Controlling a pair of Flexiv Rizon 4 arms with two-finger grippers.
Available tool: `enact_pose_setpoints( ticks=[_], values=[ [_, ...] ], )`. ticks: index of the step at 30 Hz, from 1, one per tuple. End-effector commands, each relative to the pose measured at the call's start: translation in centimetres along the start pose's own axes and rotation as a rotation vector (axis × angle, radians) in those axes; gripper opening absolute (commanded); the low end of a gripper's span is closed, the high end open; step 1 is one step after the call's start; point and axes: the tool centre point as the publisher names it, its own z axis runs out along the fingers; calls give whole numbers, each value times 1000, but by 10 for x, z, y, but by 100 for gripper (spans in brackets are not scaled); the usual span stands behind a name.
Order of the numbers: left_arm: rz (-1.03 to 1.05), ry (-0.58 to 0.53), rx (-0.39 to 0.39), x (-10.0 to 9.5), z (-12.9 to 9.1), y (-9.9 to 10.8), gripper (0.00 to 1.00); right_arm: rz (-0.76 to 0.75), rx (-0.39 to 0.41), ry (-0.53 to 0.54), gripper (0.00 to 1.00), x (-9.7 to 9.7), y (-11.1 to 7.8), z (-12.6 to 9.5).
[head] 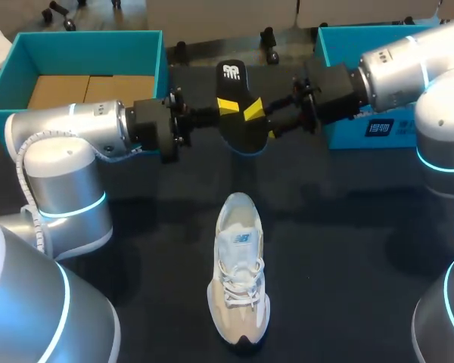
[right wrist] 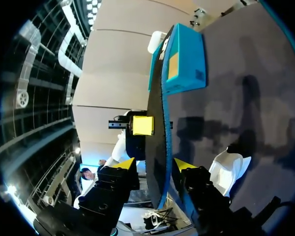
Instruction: Take the shoe out of the shoebox, open the shoe tongue, remove and reinsert the insole, then place the shoe into the shoebox
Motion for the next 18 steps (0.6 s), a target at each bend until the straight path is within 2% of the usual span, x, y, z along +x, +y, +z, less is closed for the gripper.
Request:
enact_pose_setpoints(
  ticks=[1,5,13,18],
  values=[
    [1,1,-2,0,2,0,0,-4,1,0,45,-1,2,6],
    [1,1,-2,0,2,0,0,-14,20,-13,35,2,5,9],
    [1,1,-2,0,2,0,0,-15,26,-12,33,3,5,10],
    [1,1,-2,0,2,0,0,-13,23,-11,22,1,4,11]
  ],
)
